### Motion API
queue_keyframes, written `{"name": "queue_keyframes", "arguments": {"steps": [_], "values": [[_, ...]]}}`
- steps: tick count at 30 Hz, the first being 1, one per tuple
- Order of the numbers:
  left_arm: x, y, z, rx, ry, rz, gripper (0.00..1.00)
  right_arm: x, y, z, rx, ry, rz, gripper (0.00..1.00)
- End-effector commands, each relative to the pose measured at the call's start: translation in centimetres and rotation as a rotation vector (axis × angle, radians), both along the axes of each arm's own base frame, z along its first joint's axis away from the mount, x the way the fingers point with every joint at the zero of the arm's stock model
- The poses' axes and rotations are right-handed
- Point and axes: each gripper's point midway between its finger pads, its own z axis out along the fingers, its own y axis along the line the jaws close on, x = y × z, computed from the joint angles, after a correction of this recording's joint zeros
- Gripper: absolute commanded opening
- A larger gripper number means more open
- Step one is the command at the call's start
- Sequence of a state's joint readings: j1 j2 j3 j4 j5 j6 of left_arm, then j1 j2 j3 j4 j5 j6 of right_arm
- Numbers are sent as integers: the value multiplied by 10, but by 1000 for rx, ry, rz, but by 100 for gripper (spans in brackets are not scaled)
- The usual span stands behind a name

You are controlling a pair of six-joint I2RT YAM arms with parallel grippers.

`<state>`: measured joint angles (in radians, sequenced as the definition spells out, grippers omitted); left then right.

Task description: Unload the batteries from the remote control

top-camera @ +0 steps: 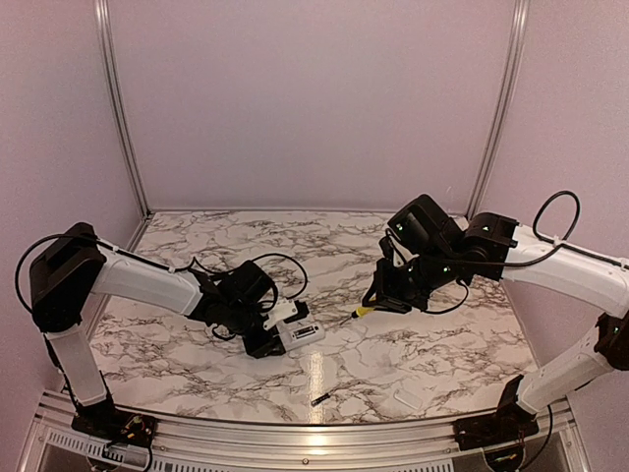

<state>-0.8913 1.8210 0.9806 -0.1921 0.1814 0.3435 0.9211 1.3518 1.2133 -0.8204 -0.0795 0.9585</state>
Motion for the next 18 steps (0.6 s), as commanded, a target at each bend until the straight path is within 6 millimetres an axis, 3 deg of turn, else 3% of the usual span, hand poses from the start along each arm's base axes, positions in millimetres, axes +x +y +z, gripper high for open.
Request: {"name": "queue_keyframes", "arguments": {"steps": [1,2,7,18], "values": [[-2,-4,20,-88,44,141,30,5,2,14,49,-36,-50,0],[-2,-4,22,-104,53,157,29,6,2,14,55,-34,-60,0],[-8,-6,27,-151,108,208,0,8,1,12,58,-33,-88,0],[4,-5,34,-169,126,341,0,16,5,16,78,-55,-118,0]]}}
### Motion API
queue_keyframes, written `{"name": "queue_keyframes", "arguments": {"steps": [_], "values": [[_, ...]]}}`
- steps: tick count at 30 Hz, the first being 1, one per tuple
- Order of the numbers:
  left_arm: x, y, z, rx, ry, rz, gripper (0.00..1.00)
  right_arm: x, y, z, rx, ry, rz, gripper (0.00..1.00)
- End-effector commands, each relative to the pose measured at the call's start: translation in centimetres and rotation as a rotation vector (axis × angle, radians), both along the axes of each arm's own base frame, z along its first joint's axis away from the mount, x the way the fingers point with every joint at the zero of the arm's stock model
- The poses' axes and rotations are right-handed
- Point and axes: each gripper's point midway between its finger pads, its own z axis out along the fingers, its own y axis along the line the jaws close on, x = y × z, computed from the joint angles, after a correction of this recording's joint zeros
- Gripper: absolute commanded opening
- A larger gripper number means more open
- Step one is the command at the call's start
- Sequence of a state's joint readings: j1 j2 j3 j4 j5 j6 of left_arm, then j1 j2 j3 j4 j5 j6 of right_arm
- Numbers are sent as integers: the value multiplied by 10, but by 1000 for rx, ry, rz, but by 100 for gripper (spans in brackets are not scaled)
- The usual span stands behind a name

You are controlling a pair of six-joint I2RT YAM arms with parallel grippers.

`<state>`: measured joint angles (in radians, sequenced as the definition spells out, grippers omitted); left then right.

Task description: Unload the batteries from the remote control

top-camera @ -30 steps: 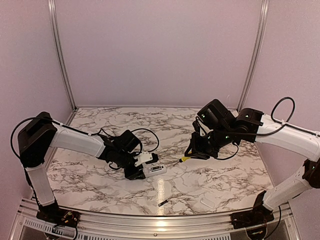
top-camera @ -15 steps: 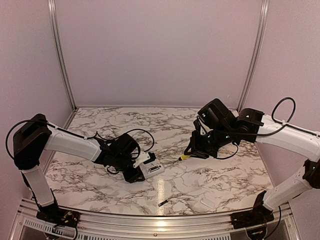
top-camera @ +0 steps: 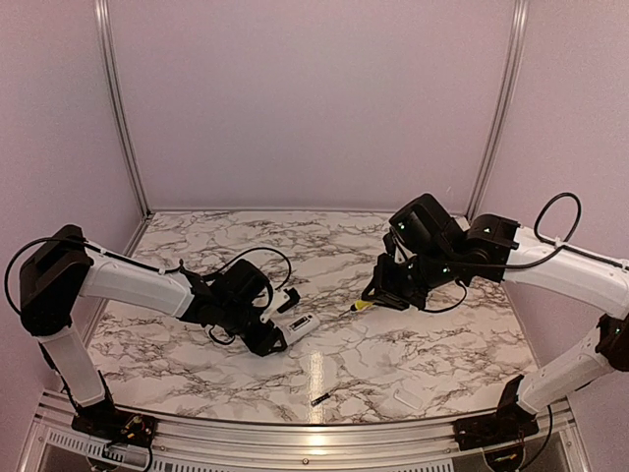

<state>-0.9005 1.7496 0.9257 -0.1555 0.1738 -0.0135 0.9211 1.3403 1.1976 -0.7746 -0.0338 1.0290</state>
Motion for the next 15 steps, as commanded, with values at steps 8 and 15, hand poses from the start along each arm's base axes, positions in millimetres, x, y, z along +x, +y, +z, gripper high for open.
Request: {"name": "queue_keyframes", "arguments": {"steps": [8,15], "values": [[9,-15,17,-65,21,93,0,14,20,13,93,-41,-40,0],[11,-25,25,-80,-37,121,0,18,34,5,139,-15,-51,0]]}}
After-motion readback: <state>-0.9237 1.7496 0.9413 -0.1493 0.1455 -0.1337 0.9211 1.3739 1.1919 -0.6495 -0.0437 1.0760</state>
